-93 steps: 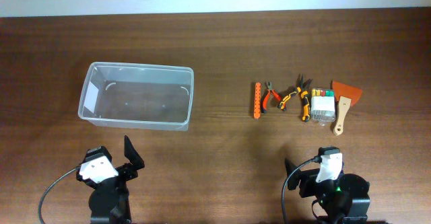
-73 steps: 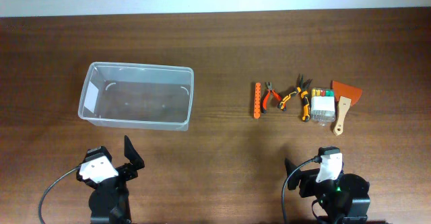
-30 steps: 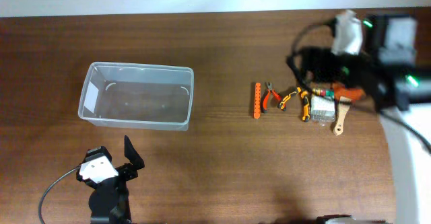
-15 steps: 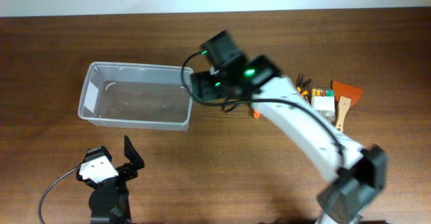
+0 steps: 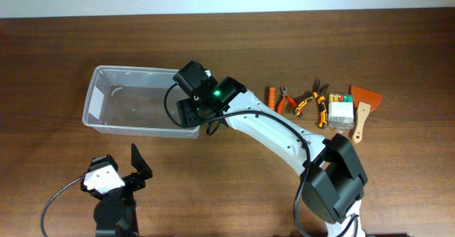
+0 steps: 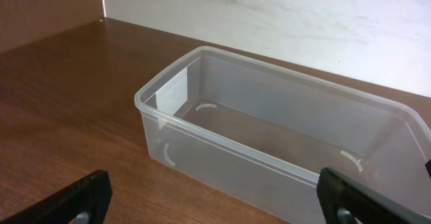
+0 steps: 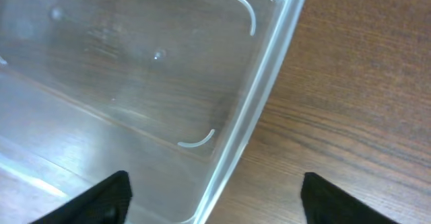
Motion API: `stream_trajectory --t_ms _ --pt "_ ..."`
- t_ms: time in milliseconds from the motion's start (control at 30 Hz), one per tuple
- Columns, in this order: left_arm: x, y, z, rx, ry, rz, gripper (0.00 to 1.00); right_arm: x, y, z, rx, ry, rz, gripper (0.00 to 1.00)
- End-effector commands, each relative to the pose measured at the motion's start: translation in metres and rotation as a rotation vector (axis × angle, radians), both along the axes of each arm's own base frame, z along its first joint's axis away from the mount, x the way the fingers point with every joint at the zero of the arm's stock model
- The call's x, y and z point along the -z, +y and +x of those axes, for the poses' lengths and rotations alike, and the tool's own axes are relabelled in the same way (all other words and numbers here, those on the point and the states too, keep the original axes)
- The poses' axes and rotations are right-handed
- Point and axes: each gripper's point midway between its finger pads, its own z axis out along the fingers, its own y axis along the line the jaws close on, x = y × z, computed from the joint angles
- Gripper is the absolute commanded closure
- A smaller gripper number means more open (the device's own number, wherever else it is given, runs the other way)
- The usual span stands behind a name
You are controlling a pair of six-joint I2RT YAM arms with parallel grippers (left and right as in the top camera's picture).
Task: Pack container
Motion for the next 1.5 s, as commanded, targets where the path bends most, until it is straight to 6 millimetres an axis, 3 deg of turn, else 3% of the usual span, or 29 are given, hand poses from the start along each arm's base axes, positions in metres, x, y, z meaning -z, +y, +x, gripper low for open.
stream_trajectory --t_ms 0,167,333,433,767,1033,1100,1267,1400,1467 --pt "0.001 0.000 0.000 0.002 0.002 0.009 0.01 0.019 -0.006 0.011 0.035 0.005 -0.045 0.25" --pt "0.001 0.000 0.000 0.002 0.002 0.009 0.01 0.043 -0.017 0.012 0.050 0.054 -0.093 0.37" --pt "0.001 0.000 0.000 0.002 0.002 0.009 0.01 0.048 -0.032 0.018 0.082 0.071 -0.118 0.53" --pt "0.001 0.000 0.000 0.002 0.002 0.009 0.01 0.050 -0.051 0.022 0.117 0.089 -0.152 0.59" --pt "0.001 0.000 0.000 0.002 0.002 0.009 0.01 0.056 -0.114 0.019 0.264 0.225 -0.236 0.60" --pt "0.001 0.000 0.000 0.002 0.002 0.009 0.01 0.051 -0.126 0.019 0.305 0.243 -0.243 0.60" --pt "0.001 0.000 0.000 0.002 0.002 0.009 0.01 0.038 -0.124 0.030 0.285 0.189 -0.214 0.54" --pt "0.001 0.000 0.000 0.002 0.002 0.009 0.01 -0.032 -0.130 0.073 0.292 -0.005 -0.078 0.34" --pt "0.001 0.000 0.000 0.002 0.002 0.009 0.01 -0.078 -0.158 0.094 0.310 -0.109 -0.038 0.24" --pt "0.001 0.000 0.000 0.002 0.002 0.009 0.01 -0.093 -0.184 0.103 0.332 -0.152 -0.062 0.21"
